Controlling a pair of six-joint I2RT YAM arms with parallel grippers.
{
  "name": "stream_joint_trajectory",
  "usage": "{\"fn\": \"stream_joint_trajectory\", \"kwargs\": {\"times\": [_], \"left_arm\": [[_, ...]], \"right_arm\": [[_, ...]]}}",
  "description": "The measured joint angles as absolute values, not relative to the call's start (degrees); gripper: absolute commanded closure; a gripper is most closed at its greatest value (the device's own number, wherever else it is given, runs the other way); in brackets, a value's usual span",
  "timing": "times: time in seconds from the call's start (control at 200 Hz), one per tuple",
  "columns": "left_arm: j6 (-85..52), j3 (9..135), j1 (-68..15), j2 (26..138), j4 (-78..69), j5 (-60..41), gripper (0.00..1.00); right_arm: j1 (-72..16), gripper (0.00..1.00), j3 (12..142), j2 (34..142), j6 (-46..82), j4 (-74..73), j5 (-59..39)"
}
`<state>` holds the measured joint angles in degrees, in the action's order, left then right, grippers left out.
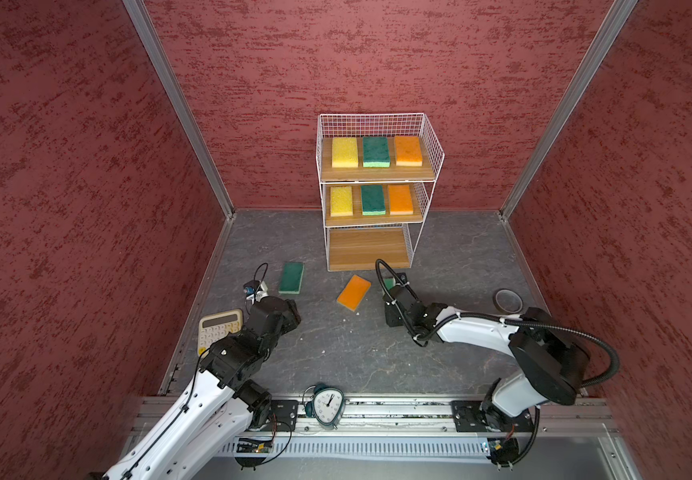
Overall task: Place and organize the cleaning sponges onto the shelf
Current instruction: 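Lift the bright-green sponge with the right gripper and carry it toward the bottom shelf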
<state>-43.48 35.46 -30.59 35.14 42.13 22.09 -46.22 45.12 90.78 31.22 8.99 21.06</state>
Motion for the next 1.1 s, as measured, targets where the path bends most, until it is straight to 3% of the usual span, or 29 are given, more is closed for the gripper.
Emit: {"fn": "stream_joint_trajectory", "kwargs": {"times": [1.102], "left_arm": [[-37.6, 34.0, -21.7, 38.1, 35.9, 17.9, 0.35]], "right_arm": [[-37.6, 0.39, 55.2, 99.5, 23.5, 1.2, 22.3]]}}
